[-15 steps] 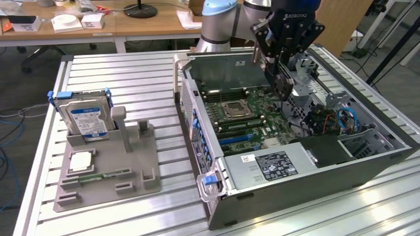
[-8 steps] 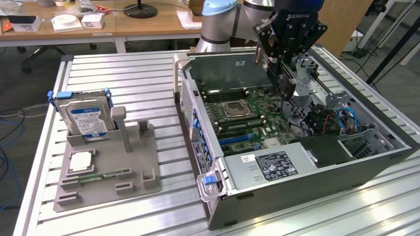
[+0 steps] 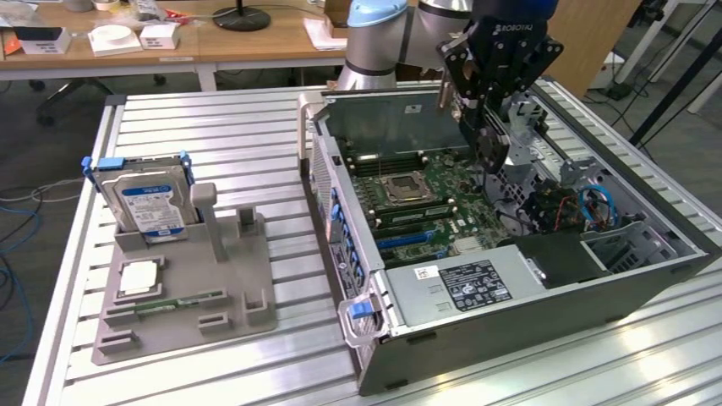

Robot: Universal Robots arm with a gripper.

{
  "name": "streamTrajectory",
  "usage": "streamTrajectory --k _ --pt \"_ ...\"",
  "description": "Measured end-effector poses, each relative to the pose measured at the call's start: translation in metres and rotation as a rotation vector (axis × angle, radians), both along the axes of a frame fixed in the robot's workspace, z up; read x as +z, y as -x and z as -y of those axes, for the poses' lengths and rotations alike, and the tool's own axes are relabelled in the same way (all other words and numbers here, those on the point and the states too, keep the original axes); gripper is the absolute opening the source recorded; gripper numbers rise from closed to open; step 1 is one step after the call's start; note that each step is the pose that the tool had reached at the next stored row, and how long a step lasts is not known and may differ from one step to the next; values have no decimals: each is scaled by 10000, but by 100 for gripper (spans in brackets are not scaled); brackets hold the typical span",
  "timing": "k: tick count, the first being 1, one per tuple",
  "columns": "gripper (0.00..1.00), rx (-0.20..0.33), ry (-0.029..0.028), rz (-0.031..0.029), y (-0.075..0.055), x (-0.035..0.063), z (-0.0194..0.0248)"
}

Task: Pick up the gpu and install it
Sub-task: 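Pick up the gpu and move the gpu toward the slot, then insert the gpu into the slot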

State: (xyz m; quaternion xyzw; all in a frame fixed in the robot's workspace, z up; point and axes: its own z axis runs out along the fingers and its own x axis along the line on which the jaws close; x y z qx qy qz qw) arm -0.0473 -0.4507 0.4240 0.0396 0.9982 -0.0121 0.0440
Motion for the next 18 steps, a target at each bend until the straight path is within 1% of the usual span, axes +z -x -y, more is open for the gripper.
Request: streamTrajectory --k 5,18 --pt "26 0 2 -94 -36 0 0" --pt "26 0 2 -100 -40 0 -1"
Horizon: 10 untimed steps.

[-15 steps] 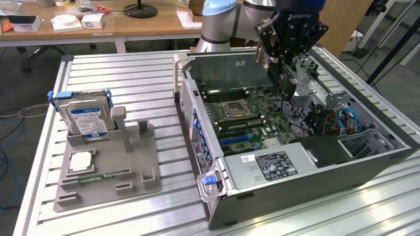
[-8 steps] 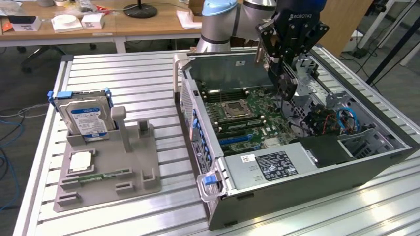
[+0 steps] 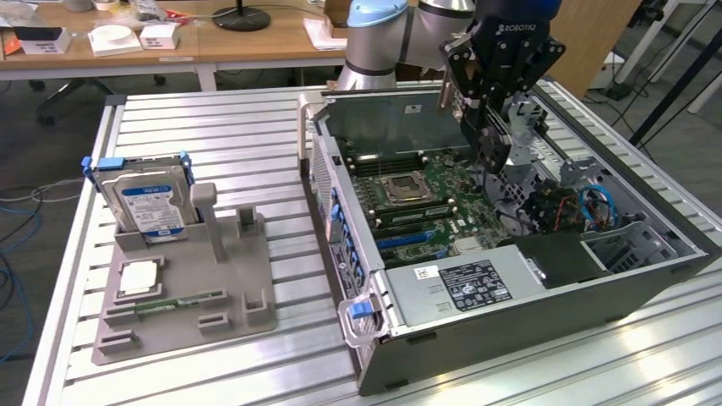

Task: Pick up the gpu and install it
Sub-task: 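Insert the gpu into the slot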

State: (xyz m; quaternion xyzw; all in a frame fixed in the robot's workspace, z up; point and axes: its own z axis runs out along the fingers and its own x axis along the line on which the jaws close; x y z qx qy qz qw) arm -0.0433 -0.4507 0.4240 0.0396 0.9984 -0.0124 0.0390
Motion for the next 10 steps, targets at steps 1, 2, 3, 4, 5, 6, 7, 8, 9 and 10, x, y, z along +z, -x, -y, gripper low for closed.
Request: streamTrajectory --k 1,2,3,4,5,6,7,8,9,10 --pt "26 0 0 0 0 -1 0" --pt "26 8 0 0 0 -2 0" --pt "26 33 0 0 0 -3 0" --pt "26 94 3 -1 0 -4 0" --pt "26 177 2 0 0 -6 0" --pt "26 263 1 0 0 -7 0" --pt "26 335 2 0 0 -8 0" --pt "26 397 1 0 0 -10 0" --pt "26 438 -3 2 -1 -12 -3" --pt "26 476 -2 2 -1 -12 -9"
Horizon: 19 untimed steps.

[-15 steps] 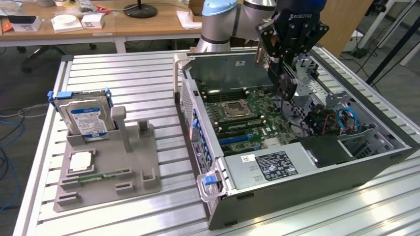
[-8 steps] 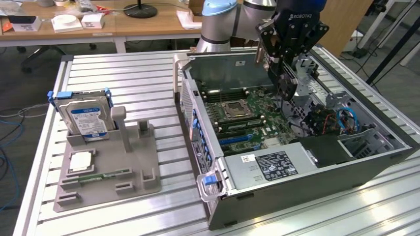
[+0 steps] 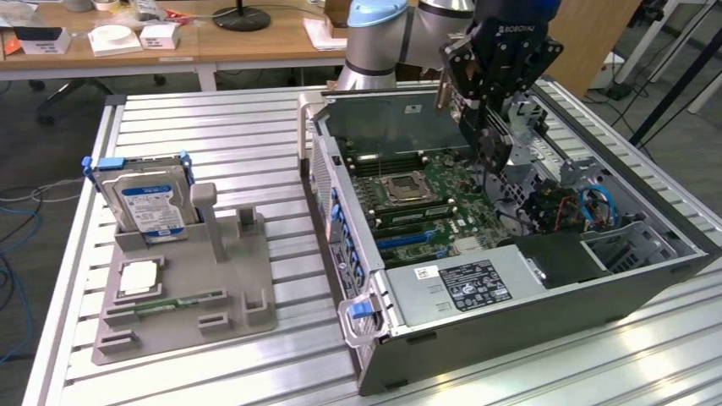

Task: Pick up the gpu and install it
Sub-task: 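Insert the gpu into the slot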

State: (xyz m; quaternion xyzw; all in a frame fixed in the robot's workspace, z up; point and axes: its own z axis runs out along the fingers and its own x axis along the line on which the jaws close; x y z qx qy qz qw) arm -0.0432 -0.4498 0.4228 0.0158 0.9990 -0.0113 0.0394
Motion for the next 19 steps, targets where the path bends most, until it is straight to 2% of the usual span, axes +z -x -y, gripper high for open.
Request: streamTrajectory --k 12,19 --pt "26 378 3 -1 4 -15 -61" --pt "26 555 3 -1 4 -16 -66"
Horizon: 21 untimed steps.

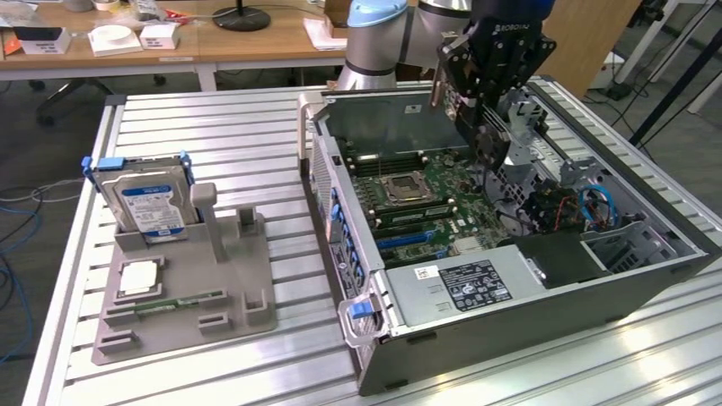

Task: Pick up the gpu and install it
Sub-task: 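Insert the gpu into the slot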

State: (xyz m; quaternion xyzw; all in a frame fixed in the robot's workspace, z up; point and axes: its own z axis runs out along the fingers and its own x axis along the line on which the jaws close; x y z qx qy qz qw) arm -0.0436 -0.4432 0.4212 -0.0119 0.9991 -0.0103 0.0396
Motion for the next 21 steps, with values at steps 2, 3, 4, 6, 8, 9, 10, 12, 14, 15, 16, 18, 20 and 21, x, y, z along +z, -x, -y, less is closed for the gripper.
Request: streamTrajectory --k 2,3,4,6,8,9,10,12,14,15,16,18,20,21 --pt "26 -2 62 -246 -7 0 -1" --pt "26 -1 68 -435 -16 0 0" --pt "26 1 69 -614 -25 -1 0" --pt "26 3 61 -761 -34 -5 0" --pt "26 3 61 -762 -34 -6 0" --pt "26 4 60 -762 -34 -9 0" --pt "26 4 59 -762 -35 -12 -1" --pt "26 1 61 -762 -34 -25 -12" --pt "26 2 61 -761 -35 -27 -15" --pt "26 2 62 -762 -35 -27 -15" --pt "26 1 61 -762 -35 -27 -16" --pt "26 2 63 -762 -34 -27 -16" --pt "26 33 64 -763 -34 -27 -17" --pt "26 63 63 -762 -34 -28 -18"
